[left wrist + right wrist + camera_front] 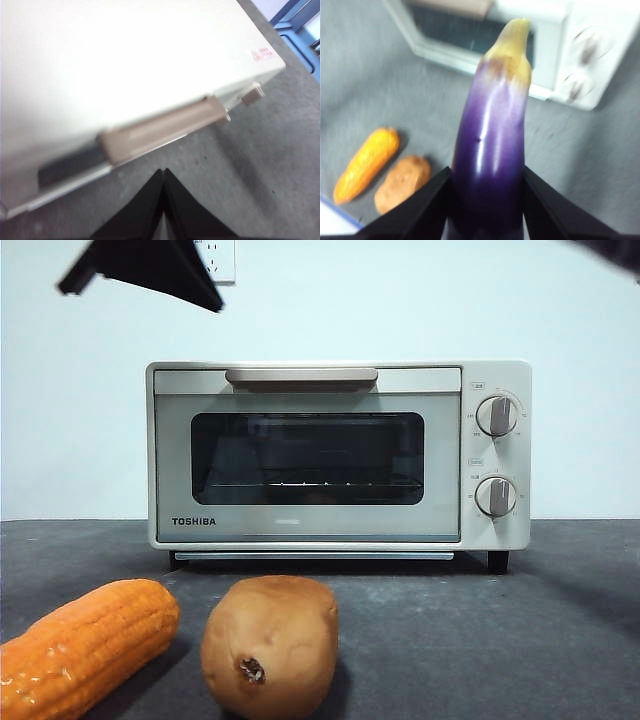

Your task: Take the eggplant from the table,put the eggplant in the oven

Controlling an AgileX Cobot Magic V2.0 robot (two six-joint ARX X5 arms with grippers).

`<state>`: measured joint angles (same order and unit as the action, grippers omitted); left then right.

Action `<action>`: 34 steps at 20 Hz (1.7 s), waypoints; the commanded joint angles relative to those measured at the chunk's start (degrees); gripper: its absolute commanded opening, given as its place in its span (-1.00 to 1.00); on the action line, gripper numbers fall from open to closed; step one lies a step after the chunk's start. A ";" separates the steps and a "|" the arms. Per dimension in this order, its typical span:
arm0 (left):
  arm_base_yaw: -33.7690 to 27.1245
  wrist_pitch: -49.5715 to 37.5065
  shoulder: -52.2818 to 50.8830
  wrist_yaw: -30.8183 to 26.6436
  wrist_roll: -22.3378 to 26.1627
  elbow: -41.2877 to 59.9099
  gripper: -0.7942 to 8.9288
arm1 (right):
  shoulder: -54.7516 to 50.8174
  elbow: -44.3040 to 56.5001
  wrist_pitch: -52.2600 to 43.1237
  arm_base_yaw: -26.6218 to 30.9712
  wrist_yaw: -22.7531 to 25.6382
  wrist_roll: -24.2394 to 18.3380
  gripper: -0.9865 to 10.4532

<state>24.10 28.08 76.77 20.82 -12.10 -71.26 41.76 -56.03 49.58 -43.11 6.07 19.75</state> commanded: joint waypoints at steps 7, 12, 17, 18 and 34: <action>4.37 1.57 17.18 -3.48 5.66 -13.88 -0.83 | -9.73 -1.11 2.80 -0.48 9.25 -0.52 -0.56; 5.27 4.20 19.52 -3.48 6.40 -14.21 -0.83 | -10.43 -1.11 3.15 -0.48 9.49 -0.52 -0.56; 6.99 13.11 19.52 -3.23 8.00 -14.23 -0.83 | -9.99 -1.09 0.26 -0.48 9.38 -0.72 -0.56; 7.48 14.93 19.50 -3.23 8.35 -14.29 -0.83 | -9.99 -1.09 -0.48 -0.52 9.38 -0.79 -0.56; 13.38 27.87 17.68 -3.23 11.82 -14.49 -0.83 | 0.72 -1.09 -5.14 -0.59 -0.50 -7.41 -0.56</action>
<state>37.26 56.07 94.85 17.74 -1.15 -85.10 41.87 -56.07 45.47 -43.13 5.98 14.33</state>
